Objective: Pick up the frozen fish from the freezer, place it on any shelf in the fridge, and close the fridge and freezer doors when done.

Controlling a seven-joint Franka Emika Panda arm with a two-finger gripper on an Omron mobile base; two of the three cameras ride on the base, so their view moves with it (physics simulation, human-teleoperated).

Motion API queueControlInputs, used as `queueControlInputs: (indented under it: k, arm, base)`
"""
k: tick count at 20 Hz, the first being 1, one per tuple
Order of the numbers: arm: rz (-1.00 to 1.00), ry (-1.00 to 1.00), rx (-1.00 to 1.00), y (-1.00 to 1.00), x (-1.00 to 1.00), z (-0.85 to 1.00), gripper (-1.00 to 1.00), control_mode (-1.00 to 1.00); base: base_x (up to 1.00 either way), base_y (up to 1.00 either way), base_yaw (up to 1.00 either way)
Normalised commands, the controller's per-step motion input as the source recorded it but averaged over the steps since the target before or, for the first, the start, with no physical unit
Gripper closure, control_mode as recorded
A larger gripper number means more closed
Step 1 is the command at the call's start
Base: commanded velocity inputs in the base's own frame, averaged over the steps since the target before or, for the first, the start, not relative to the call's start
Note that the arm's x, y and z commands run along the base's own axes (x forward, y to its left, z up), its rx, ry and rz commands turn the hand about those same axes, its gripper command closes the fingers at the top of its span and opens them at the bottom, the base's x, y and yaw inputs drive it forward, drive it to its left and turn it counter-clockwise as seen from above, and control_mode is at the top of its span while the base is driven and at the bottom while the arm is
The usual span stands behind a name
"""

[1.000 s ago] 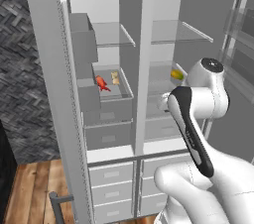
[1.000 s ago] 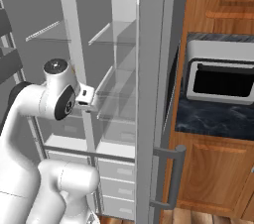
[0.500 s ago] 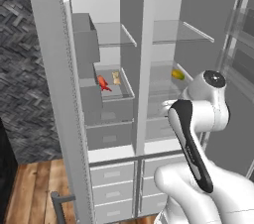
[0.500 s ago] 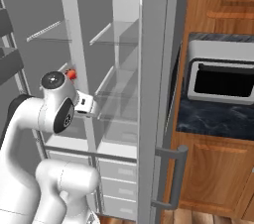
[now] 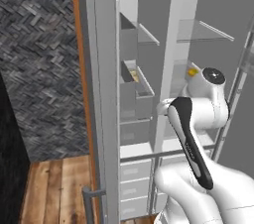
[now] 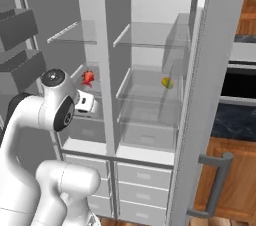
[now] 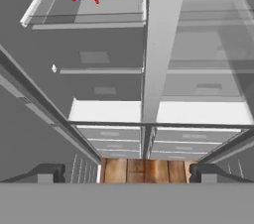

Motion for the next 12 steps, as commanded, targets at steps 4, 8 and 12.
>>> queueControlInputs:
  k: [4, 8, 12]
  arm:
    - [0.00, 0.00, 0.00, 0.00, 0.00, 0.00, -1.00, 1.00]
    - [0.00, 0.00, 0.00, 0.00, 0.00, 0.00, -1.00, 1.00]
    - [0.00, 0.00, 0.00, 0.00, 0.00, 0.00, -1.00, 1.00]
  base:
    - [0.19, 0.14, 0.00]
    - [0.39, 0.04, 0.00]
    - [0.47, 0.15, 0.00]
